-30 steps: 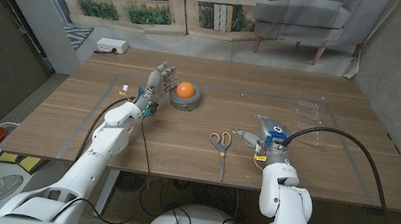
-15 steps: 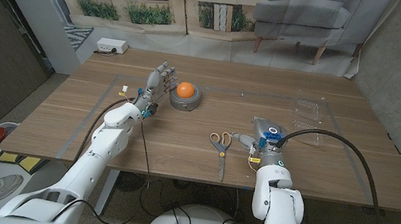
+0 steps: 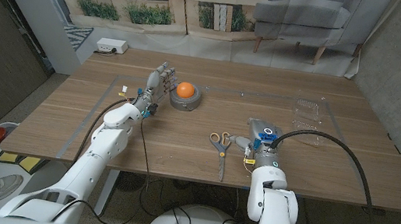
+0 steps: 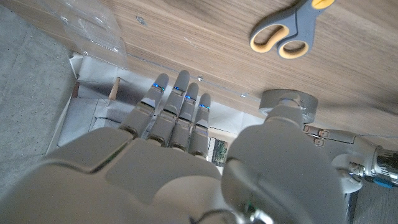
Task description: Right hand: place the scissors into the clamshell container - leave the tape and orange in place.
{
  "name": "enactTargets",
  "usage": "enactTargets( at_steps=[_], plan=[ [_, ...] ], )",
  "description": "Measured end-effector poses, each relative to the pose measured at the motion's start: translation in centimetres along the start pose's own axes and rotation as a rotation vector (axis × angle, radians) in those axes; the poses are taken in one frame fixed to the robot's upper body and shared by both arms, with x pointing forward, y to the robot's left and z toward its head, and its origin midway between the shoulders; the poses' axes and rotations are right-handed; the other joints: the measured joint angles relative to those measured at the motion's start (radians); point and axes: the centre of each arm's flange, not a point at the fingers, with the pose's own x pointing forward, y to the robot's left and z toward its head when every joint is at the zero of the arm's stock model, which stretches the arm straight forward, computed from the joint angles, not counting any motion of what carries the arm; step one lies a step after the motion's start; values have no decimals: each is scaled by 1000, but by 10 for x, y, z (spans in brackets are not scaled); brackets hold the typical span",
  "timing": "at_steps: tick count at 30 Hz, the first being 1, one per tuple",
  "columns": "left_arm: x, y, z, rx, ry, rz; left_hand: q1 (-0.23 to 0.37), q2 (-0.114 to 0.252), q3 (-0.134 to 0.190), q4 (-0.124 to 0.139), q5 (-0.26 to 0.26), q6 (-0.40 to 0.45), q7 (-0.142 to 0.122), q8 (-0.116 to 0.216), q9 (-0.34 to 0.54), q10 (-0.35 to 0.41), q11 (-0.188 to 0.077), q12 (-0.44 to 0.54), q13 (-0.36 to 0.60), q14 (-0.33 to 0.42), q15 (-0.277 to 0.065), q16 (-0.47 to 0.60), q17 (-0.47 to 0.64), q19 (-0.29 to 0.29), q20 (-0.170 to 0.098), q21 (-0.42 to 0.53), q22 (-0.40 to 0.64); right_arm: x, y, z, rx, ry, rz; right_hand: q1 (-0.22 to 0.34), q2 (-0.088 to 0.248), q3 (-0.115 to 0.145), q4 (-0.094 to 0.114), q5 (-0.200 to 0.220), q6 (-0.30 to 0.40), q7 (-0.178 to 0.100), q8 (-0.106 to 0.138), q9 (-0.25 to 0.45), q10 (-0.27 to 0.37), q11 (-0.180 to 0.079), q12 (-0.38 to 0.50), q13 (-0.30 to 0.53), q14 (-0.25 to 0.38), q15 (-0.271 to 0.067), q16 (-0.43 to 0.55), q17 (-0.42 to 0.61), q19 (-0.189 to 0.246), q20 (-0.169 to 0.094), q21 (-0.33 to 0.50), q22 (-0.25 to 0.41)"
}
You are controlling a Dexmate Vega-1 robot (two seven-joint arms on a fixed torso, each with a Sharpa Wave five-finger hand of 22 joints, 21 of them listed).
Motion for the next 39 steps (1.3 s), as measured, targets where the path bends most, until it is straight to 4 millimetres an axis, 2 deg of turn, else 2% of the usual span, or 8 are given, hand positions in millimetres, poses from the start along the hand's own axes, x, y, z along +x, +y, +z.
enactTargets(
  at_steps=[4, 9, 12, 19, 26, 32, 35, 39],
  plan=[
    [0, 0, -1, 0, 2, -1, 0, 0, 0, 0, 0, 0, 0, 0, 0, 0, 0, 0, 0, 0, 0, 0, 0, 0, 0, 0, 0, -1, 1, 3, -2, -8, 3, -6, -6, -15, 4, 4, 38, 1, 13, 8, 15, 4, 19, 16, 4, 1, 29, 42, 0, 0, 0, 5],
    [0, 0, -1, 0, 2, -2, 0, 0, 0, 0, 0, 0, 0, 0, 0, 0, 0, 0, 0, 0, 0, 0, 0, 0, 0, 0, 0, -1, 3, 6, -2, -13, 9, -12, -12, -27, 9, 4, 50, 3, 13, 13, 21, 10, 31, 29, 4, 1, 51, 73, -3, 3, 0, 4],
    [0, 0, -1, 0, 2, -2, 0, 0, 0, 0, 0, 0, 0, 0, 0, 0, 0, 0, 0, 0, 0, 0, 0, 0, 0, 0, 0, -1, 4, 9, -4, -18, 13, -15, -15, -29, 9, 4, 58, 0, 21, 14, 31, 10, 43, 34, 4, 1, 60, 87, -4, 4, 0, 4],
    [0, 1, -2, 0, 4, -2, 0, 0, 0, 0, 0, 0, 0, 0, 0, 0, 0, 0, 0, 0, 0, 0, 0, 0, 0, 0, 0, -2, 7, 14, -6, -23, 25, -32, -32, -58, 22, 4, 76, 7, 23, 23, 35, 13, 59, 52, 4, 1, 84, 124, -17, 18, 0, 9],
    [0, 1, -2, -1, 4, -3, 0, 0, 0, 0, 0, 0, 0, 0, 0, 0, 0, 0, 0, 0, 0, 0, 0, 0, 0, -4, 0, -3, 10, 17, -7, -23, 33, -32, -31, -71, 22, 12, 127, 7, 51, 40, 65, 11, 101, 85, 25, 0, 129, 181, -18, 26, 0, 9],
    [-1, 2, -3, -1, 6, -3, 0, 0, 0, 0, 0, 0, 0, 0, 0, 0, 0, 0, 0, 0, 0, 0, 0, 0, 0, -4, 0, -4, 13, 21, -11, -18, 28, -32, -31, -90, 23, 12, 145, 15, 59, 54, 72, 12, 129, 110, 29, 0, 159, 223, -18, 26, 0, 9],
    [-1, 2, -3, -1, 6, -3, 0, 0, 0, 0, 0, 0, 0, 0, 0, 0, 0, 0, 0, 0, 0, 0, 0, 0, 0, -4, 0, -4, 15, 22, -12, -10, 28, -42, -33, -99, 33, 12, 150, 21, 68, 60, 76, 15, 143, 124, 38, -1, 174, 243, -11, 33, 4, 9],
    [-1, 3, -3, -1, 6, -3, 0, 0, 0, 0, 0, 0, 0, 0, 0, 0, 0, 0, 0, 0, 0, 0, 0, 0, 0, -4, 0, -5, 16, 24, -16, -2, 28, -47, -27, -107, 33, 12, 150, 21, 68, 69, 76, 15, 151, 140, 38, -1, 188, 270, -13, 42, 4, 9]
  ],
)
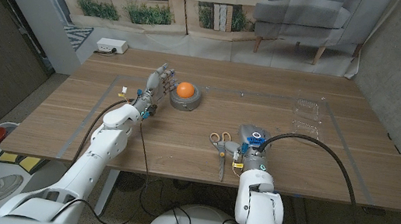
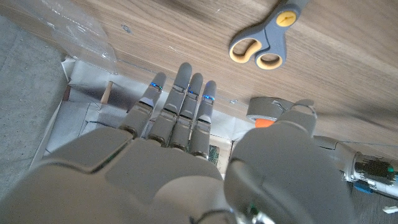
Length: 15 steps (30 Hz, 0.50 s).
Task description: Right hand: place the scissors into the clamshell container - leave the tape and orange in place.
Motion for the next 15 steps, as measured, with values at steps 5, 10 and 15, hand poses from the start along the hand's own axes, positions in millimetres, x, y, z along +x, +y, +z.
enactTargets(
  at_steps=[5, 10, 15],
  plan=[
    [0, 0, 0, 0, 0, 0, 0, 0, 0, 0, 0, 0, 0, 0, 0, 0, 11, 0, 0, 4, 4, 0, 0, 0, 0, 0, 0, 0, 3, 3, -4, 12, 18, -2, 11, -7, 7, 8, -33, 11, -8, 12, -42, 9, 8, 25, -33, 1, 5, 34, -14, 14, 0, 0],
    [0, 0, 0, 0, 0, 0, 0, 0, 0, 0, 0, 0, 0, 0, 0, 0, 11, 0, 0, 4, 4, 0, 0, 0, 0, 0, 0, 0, 6, 6, -6, 20, 45, 1, 22, -10, 10, 8, -43, 11, -9, 18, -56, 9, 12, 38, -45, 2, 5, 47, -18, 18, 0, 0],
    [0, 0, 0, 0, 1, 0, 0, 0, 0, 0, 0, 0, 0, 0, 0, 0, 11, 0, 0, 4, 4, 0, 0, 0, 0, 0, 0, 0, 8, 8, -8, 24, 63, 6, 27, -11, 11, 8, -49, 16, -14, 21, -58, 10, 15, 47, -49, 5, 5, 55, -18, 18, -4, 0]
  ],
)
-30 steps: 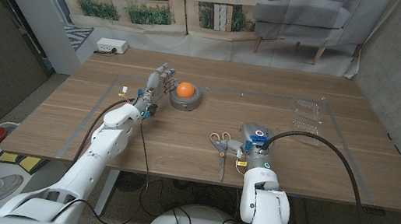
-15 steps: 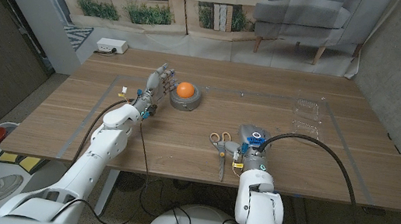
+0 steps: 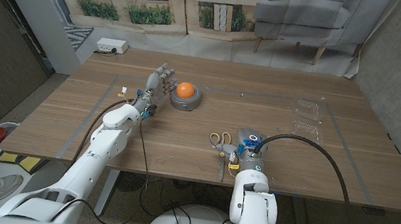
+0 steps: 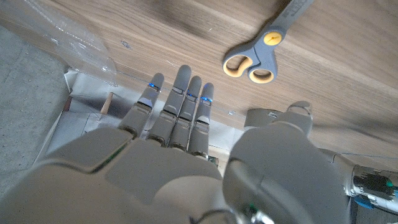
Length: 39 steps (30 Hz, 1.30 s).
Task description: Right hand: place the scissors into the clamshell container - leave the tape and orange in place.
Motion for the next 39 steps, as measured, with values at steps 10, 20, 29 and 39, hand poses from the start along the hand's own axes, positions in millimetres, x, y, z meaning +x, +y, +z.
enactTargets(
  at_steps=[10, 20, 29, 39],
  plan=[
    [-1, 0, -1, 0, 2, 1, 0, 0, 0, 0, 0, 0, 0, 0, 0, 0, 0, 0, 0, 0, 0, 0, 0, 0, 0, 0, 0, 0, 4, 3, -12, 5, 23, 15, 14, -4, -4, 4, -5, -5, -2, 8, -5, -5, 24, 17, 0, 0, 7, 19, -20, 2, -4, 0],
    [-2, 1, -2, 0, 4, 1, 0, 0, 0, 0, 0, 0, 0, 0, 0, 0, 0, 0, 0, 0, 0, 0, 0, 0, 0, 0, 0, 0, 10, 9, -15, -1, 39, 60, 59, 9, -17, 22, -1, -2, 4, 22, -5, -5, 49, 45, 0, 0, 38, 66, -31, 13, -11, -3],
    [-2, 1, -3, -1, 8, -1, 0, 0, 0, 0, 0, 0, 0, 0, 0, 0, 0, 0, 0, 0, 0, 0, 0, 0, -1, 0, 0, 0, 14, 13, -21, -12, 43, 96, 61, 18, -26, 33, -1, -2, 4, 31, -14, -7, 62, 64, 0, 0, 54, 89, -32, 14, -11, -3],
    [-1, 2, -4, -3, 11, -3, 0, 0, 0, 0, 0, 0, 0, 0, 0, 0, 0, 0, 0, -3, 3, 0, 0, 2, -2, 1, 0, 2, 19, 18, -26, -27, 50, 114, 66, 22, -31, 43, -1, -2, 5, 40, -36, -11, 70, 87, -11, 0, 78, 127, -34, 12, -11, -3]
  ],
)
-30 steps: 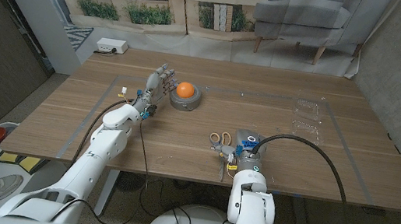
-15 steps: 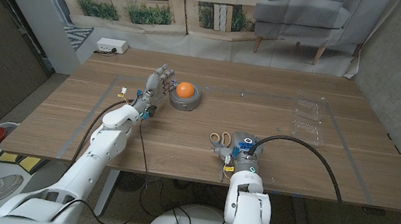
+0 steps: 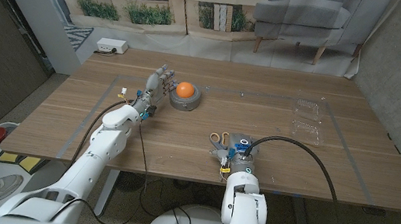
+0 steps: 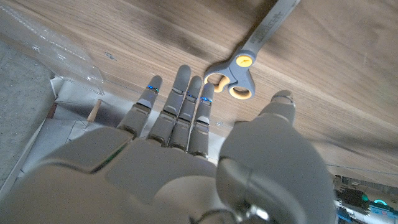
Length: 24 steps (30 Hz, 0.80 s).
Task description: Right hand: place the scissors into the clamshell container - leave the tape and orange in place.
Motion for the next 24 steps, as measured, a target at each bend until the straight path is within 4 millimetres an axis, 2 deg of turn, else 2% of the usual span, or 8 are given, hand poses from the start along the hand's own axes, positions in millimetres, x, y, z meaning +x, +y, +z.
enactTargets(
  at_steps=[2, 11, 22, 24],
  plan=[
    [0, 0, 0, 0, 0, 0, 0, 0, 0, 0, 0, 0, 0, 0, 0, 0, 0, 0, 0, 0, 0, 0, 0, 0, 0, -4, 0, 0, 0, 0, 1, -2, 1, 0, 0, 0, 0, 4, 0, 0, 5, 0, -5, 5, 8, 4, -7, 1, 4, 7, 0, 0, 0, 0],
    [2, 2, -1, 0, 0, 2, 0, 0, 0, 0, 0, 0, 0, 0, 0, 0, 0, 0, 0, 0, 0, 0, 0, 0, 0, -4, 0, 4, 4, 3, -6, -12, 17, 5, 6, 0, 0, 11, 0, 0, 8, 9, -11, 0, 20, 23, -10, 0, 15, 29, -1, -9, 0, 0],
    [4, 4, 0, 1, -2, 1, 0, 0, 0, 0, 0, -4, 4, 0, 0, 0, 0, 0, 0, 0, 0, 0, 0, 2, -2, -4, 0, 9, 8, 3, -14, -12, 30, 8, 9, -6, 6, 15, 5, 5, 12, 21, -24, 13, 47, 52, -14, 4, 23, 35, 4, -25, 0, -5],
    [4, 4, 0, 2, -3, 0, 0, 0, 0, 0, 0, -4, 4, 0, 0, 0, 0, 0, 0, 0, 0, 0, 0, 2, -2, -4, 0, 9, 8, 3, -15, -11, 29, -3, 14, -6, 6, 15, 5, 5, 19, 23, -27, 16, 51, 56, -14, 4, 23, 35, 8, -29, 0, -5]
  ],
)
